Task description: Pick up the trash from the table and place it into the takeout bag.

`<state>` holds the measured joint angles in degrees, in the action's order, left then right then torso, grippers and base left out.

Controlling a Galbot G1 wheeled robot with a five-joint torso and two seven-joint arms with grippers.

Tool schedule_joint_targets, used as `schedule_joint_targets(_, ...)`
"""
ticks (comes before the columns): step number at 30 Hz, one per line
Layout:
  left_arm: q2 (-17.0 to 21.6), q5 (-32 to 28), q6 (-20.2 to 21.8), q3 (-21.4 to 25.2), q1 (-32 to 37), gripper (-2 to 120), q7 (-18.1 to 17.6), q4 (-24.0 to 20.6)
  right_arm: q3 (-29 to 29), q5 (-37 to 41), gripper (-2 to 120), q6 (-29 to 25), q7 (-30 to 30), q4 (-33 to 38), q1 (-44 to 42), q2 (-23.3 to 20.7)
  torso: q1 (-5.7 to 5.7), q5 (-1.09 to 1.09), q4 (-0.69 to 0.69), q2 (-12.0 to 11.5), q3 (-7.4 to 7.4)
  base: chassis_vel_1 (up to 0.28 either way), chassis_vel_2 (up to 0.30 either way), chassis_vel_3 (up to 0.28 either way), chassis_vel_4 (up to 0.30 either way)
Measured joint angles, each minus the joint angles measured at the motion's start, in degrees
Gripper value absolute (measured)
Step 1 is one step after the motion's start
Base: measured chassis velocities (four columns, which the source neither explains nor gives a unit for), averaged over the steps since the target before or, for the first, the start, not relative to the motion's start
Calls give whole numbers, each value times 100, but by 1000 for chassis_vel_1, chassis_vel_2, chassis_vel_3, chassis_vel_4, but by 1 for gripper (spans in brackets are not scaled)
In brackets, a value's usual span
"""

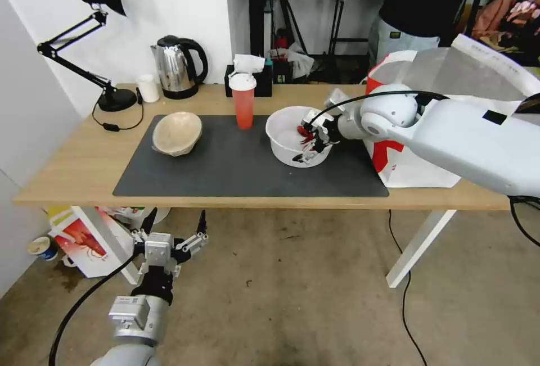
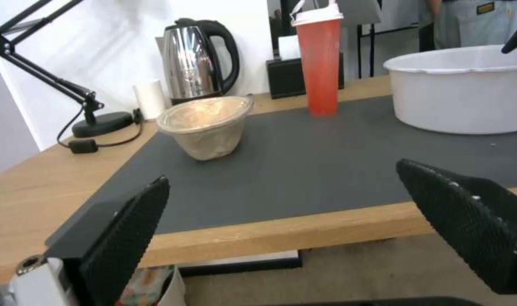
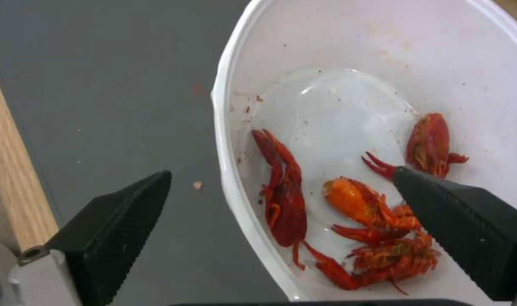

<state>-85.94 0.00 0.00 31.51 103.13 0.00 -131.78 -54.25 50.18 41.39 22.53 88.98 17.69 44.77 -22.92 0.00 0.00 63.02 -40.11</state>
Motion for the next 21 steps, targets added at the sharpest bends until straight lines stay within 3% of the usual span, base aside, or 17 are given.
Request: schedule_joint_targets(21,0,0,0,0,0,100,0,0,-276,-182,100,-3,258,-23,170,-134,0,0,0,0,0,0,0,0,0)
